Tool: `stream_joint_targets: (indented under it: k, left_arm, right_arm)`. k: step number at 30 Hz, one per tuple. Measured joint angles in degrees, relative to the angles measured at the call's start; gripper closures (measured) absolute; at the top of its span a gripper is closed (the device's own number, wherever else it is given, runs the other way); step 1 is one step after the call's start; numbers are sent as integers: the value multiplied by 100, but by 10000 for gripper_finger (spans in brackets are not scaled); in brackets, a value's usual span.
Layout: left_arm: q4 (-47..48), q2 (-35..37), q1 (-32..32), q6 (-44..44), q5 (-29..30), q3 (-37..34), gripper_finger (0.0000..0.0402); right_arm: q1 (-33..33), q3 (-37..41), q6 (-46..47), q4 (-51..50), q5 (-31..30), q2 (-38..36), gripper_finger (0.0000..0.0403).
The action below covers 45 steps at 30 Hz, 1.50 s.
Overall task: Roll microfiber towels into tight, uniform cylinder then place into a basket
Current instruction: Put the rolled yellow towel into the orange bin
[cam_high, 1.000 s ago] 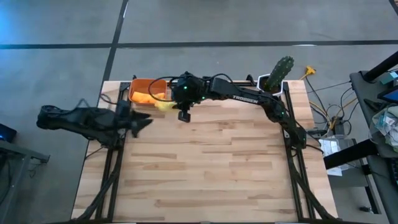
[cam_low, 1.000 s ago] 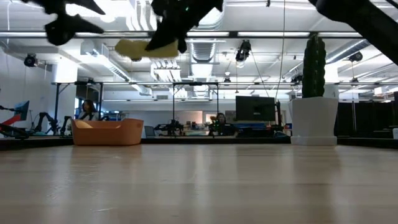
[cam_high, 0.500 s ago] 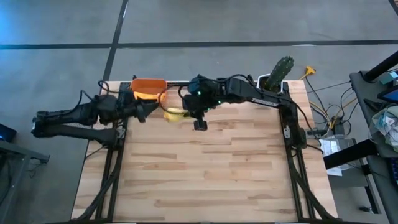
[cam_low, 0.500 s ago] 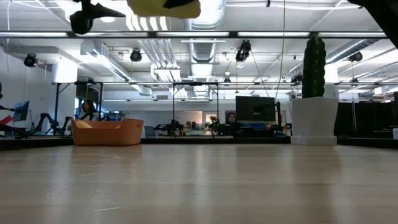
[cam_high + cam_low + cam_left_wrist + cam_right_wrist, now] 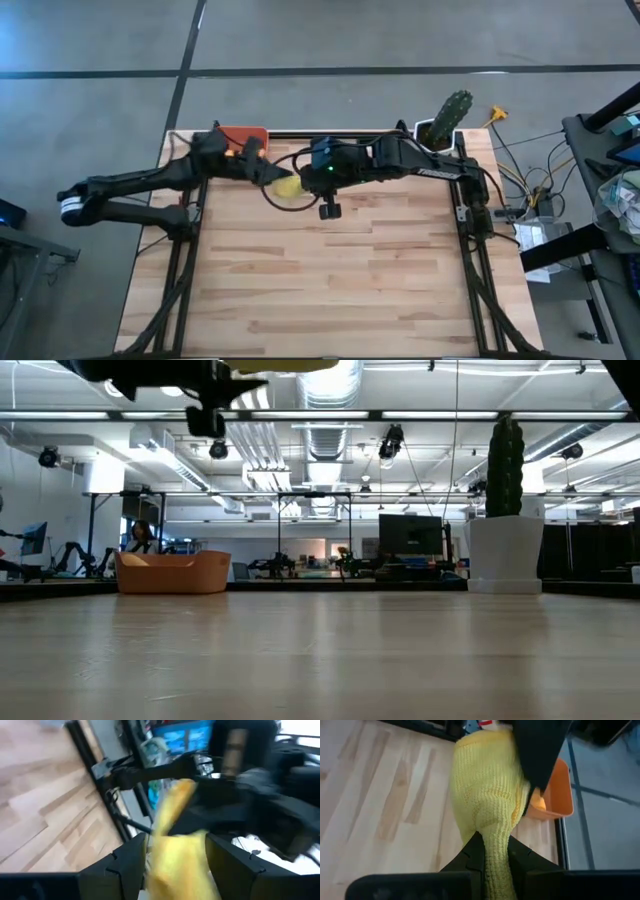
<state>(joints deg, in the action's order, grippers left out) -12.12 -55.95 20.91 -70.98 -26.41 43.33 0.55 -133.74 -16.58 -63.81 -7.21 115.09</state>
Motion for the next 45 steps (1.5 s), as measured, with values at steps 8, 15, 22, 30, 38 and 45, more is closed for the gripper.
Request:
stream_joint_targets:
  k: [8, 15, 22, 30, 38, 45]
  left_arm:
    - [-384, -600, 11, 75, -512, 212, 214]
    - [-630, -994, 17, 143, -820, 372, 214]
    - [-768, -1273, 22, 550, -1192, 391, 214]
    - [-1032, -1363, 84, 584, -1446, 370, 224]
    - [-1115, -1467, 142, 601, -1737, 295, 318]
    - [-1108, -1522, 498, 906, -2220, 299, 380]
  right_arm:
    - [-80, 3, 264, -166, -91, -30, 374]
    - [-241, 65, 264, -164, -25, -19, 374]
    - [-379, 146, 266, -143, 21, -17, 374]
    - [-406, 263, 297, -97, 136, -39, 374]
    - [-414, 274, 308, -31, 170, -30, 374]
    - [-426, 279, 308, 25, 127, -19, 350]
